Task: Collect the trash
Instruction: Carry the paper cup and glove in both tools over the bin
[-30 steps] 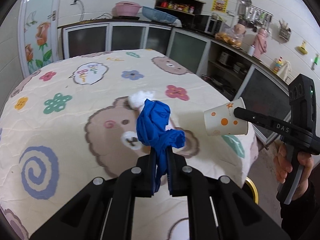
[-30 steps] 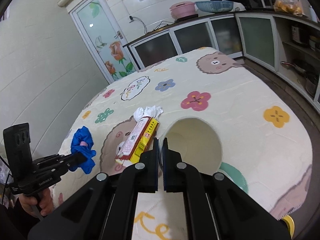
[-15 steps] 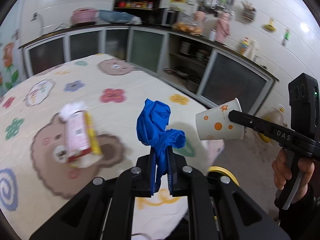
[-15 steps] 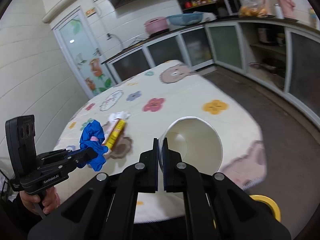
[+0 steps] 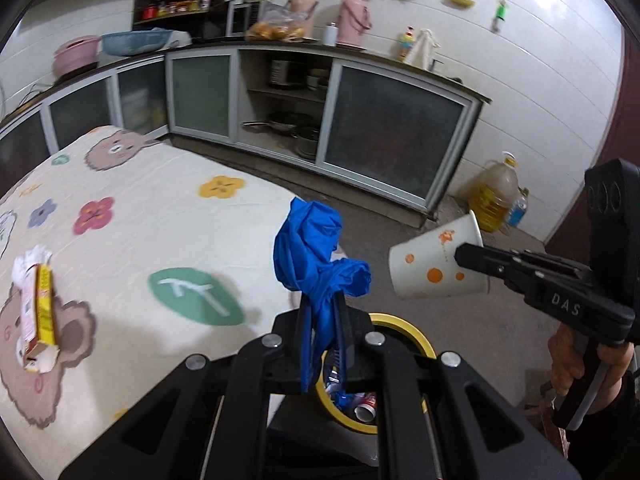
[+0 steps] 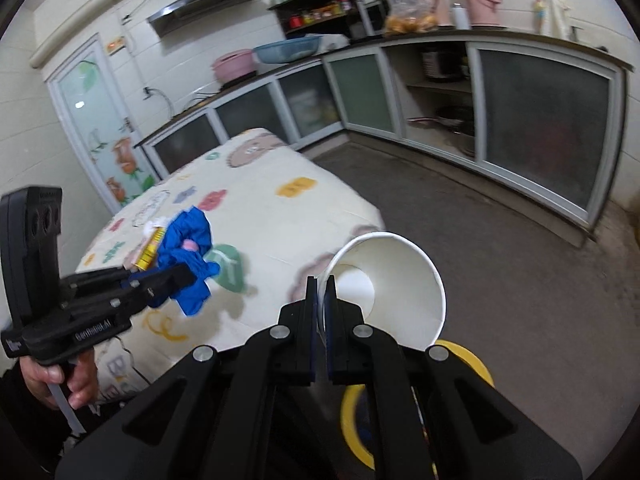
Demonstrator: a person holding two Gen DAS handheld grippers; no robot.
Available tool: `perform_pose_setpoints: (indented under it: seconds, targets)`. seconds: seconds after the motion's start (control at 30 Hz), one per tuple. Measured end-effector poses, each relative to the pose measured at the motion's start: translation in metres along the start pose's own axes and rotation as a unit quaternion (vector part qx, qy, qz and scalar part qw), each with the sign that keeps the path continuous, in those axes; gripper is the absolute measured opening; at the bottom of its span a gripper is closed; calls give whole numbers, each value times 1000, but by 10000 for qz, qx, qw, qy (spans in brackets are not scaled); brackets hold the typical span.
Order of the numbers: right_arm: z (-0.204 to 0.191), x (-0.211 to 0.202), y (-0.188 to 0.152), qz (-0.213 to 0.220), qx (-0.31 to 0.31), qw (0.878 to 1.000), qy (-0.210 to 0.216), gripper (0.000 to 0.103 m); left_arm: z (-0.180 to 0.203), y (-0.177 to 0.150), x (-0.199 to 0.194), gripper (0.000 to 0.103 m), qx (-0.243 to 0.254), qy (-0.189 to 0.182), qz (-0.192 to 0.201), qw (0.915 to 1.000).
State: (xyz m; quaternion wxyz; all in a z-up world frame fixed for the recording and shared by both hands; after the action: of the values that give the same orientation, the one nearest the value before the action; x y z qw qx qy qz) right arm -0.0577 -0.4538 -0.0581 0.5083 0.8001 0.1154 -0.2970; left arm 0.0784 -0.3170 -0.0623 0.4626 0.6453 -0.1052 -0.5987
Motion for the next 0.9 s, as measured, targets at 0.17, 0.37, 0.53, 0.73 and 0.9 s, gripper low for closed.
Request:
perform_pose_setpoints:
  seconds: [0.17, 0.37, 0.53, 0.73, 0.9]
  targets:
    - [28, -11, -25, -95, 228, 9992, -315, 3, 23, 0, 15, 9, 183, -123, -87, 9997]
    - [55, -11, -54, -258, 473, 9968, -595, 3, 51, -10, 41, 9, 394, -314, -373, 9980]
    - [74, -3, -80, -443, 590, 9940, -809, 3, 66, -26, 69, 9, 526, -379, -682, 9956]
    - [90, 14, -100, -736, 737, 9909, -857, 3, 76, -40, 100, 9, 565, -429, -1015, 9923]
    - [99, 30, -117, -1031, 814, 9871, -910, 3, 85, -51, 123, 9, 555, -483, -1279, 9891]
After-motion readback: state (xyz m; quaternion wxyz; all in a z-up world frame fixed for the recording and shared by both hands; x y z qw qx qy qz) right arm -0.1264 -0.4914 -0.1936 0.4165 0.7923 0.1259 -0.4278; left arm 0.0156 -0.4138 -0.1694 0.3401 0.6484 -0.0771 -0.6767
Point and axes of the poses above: each gripper's, at about its wrist camera, not at the fingertips, and x roughly the way its jaws point, z to its right, y to its top, the point moved 6 cm from there along x, roughly the way its jaws point
